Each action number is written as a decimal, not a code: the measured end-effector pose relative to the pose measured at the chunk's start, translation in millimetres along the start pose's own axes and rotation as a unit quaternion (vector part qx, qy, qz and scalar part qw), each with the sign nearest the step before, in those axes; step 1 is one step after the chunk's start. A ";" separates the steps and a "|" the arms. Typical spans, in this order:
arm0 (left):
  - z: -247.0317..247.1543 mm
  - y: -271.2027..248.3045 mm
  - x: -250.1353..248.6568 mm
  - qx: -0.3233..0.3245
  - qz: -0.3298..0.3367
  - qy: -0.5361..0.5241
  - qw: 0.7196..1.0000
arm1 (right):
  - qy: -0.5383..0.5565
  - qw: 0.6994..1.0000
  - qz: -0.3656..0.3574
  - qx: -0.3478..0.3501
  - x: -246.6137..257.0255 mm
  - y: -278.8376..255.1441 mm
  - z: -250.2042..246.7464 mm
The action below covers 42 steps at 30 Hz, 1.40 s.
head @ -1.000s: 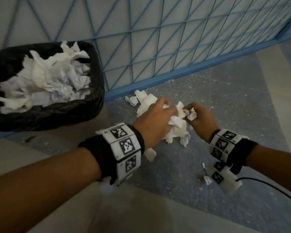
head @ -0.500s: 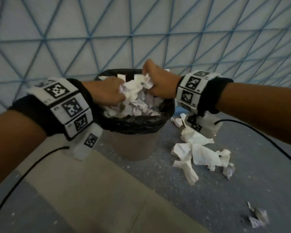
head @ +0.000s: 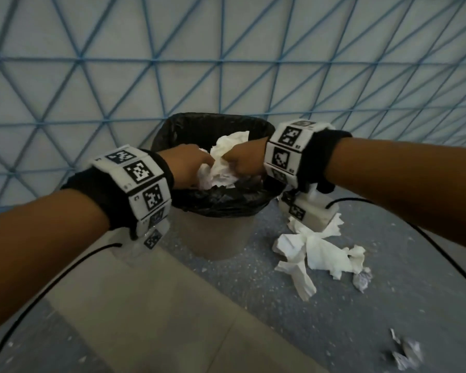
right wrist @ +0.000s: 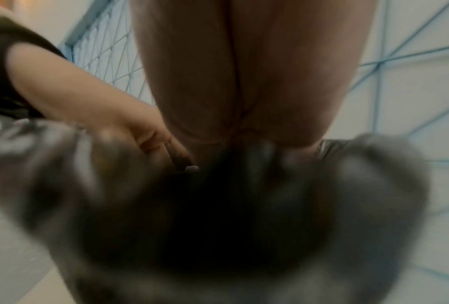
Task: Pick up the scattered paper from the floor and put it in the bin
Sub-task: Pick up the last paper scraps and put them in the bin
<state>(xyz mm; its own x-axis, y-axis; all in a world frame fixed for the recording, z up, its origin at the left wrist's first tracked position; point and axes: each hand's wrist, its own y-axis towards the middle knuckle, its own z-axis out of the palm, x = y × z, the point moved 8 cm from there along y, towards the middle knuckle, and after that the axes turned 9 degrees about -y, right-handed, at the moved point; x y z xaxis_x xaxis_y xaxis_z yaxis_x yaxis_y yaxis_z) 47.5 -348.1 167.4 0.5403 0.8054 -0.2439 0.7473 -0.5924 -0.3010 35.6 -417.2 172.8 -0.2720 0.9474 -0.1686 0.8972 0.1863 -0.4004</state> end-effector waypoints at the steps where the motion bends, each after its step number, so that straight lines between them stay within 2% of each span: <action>1: -5.7 -1.4 1.9 -0.019 -0.007 -0.005 1.000 | -0.002 1.000 -0.008 -0.023 -2.1 -3.2 -6.6; 3: -18.9 -5.3 4.0 -0.064 -0.007 -0.004 0.998 | 0.015 0.998 -0.024 -0.058 -8.3 -14.3 -18.3; 6: -42.9 -16.9 -4.9 -0.105 -0.009 0.038 0.994 | 0.080 0.991 -0.012 -0.107 -23.8 -36.1 -29.5; 8: -64.4 -23.9 -19.5 -0.161 0.012 0.067 0.984 | 0.168 0.969 0.018 -0.178 -43.0 -58.0 -36.9; 10: -80.9 -35.8 -51.4 -0.255 0.083 0.064 0.961 | 0.254 0.923 0.057 -0.283 -72.7 -87.5 -33.8; 11: -79.8 -44.6 -75.0 -0.291 0.137 0.036 0.946 | 0.277 0.904 0.082 -0.316 -88.7 -101.6 -21.3; 12: -71.1 -54.2 -101.1 -0.303 0.200 0.001 0.932 | 0.283 0.898 0.114 -0.317 -104.3 -111.8 2.0; 13: -55.0 -62.0 -127.1 -0.298 0.265 -0.018 0.917 | 0.272 0.908 0.148 -0.281 -118.0 -118.1 35.8; 14: -32.9 -66.8 -151.8 -0.286 0.324 -0.020 0.901 | 0.247 0.930 0.180 -0.205 -129.3 -121.5 80.6; 15: -5.8 -66.0 -171.9 -0.258 0.362 -0.015 0.895 | 0.212 0.949 0.209 -0.100 -137.2 -126.9 131.7; 16: 26.1 -58.4 -186.8 -0.206 0.377 -0.010 0.903 | 0.179 0.955 0.236 0.018 -142.5 -137.8 185.4; 18: 94.0 -27.4 -196.7 -0.062 0.330 -0.023 0.942 | 0.130 0.930 0.268 0.218 -144.2 -175.9 275.4; 19: 126.3 -9.7 -193.6 0.003 0.285 -0.024 0.958 | 0.124 0.912 0.278 0.275 -142.4 -195.7 307.6; 21: 175.0 19.7 -185.2 0.074 0.222 -0.029 0.972 | 0.141 0.889 0.296 0.320 -137.4 -224.8 351.6; 24: 222.4 50.4 -175.3 0.130 0.162 -0.038 0.977 | 0.230 0.877 0.317 0.278 -128.7 -236.3 381.7; 26: 239.4 63.4 -169.6 0.150 0.127 -0.045 0.979 | 0.273 0.890 0.292 0.220 -121.8 -226.2 381.2; 28: 251.9 73.5 -164.4 0.157 0.107 -0.040 0.981 | 0.308 0.898 0.279 0.144 -125.0 -208.1 367.7; 31: 264.5 79.2 -159.7 0.163 0.095 -0.044 0.981 | 0.385 0.877 0.287 0.000 -146.2 -178.8 335.7; 32: 266.4 79.8 -158.9 0.159 0.096 -0.041 0.982 | 0.383 0.879 0.280 -0.036 -152.8 -169.4 325.9; 34: 266.8 81.8 -156.6 0.137 0.105 -0.034 0.984 | 0.332 0.906 0.251 -0.077 -160.6 -153.9 314.3; 36: 266.3 84.7 -152.3 0.129 0.107 -0.044 0.985 | 0.241 0.938 0.244 -0.051 -163.9 -142.8 318.9; 38: 264.8 87.1 -146.2 0.132 0.098 -0.051 0.985 | 0.169 0.955 0.244 0.000 -166.5 -135.7 331.6; 40: 261.3 87.8 -141.5 0.134 0.089 -0.066 0.985 | 0.170 0.955 0.237 0.049 -165.8 -133.1 344.5; 42: 254.7 86.8 -139.5 0.121 0.084 -0.095 0.984 | 0.191 0.957 0.211 0.063 -162.1 -131.3 349.3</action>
<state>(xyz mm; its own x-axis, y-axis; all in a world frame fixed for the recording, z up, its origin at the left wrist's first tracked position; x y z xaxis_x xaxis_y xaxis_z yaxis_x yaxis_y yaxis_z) -61.6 -516.8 -59.5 0.5491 0.6906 -0.4707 0.5264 -0.7232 -0.4471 -159.6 -686.2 -61.9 0.2728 0.9620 -0.0080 0.8438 -0.2433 -0.4784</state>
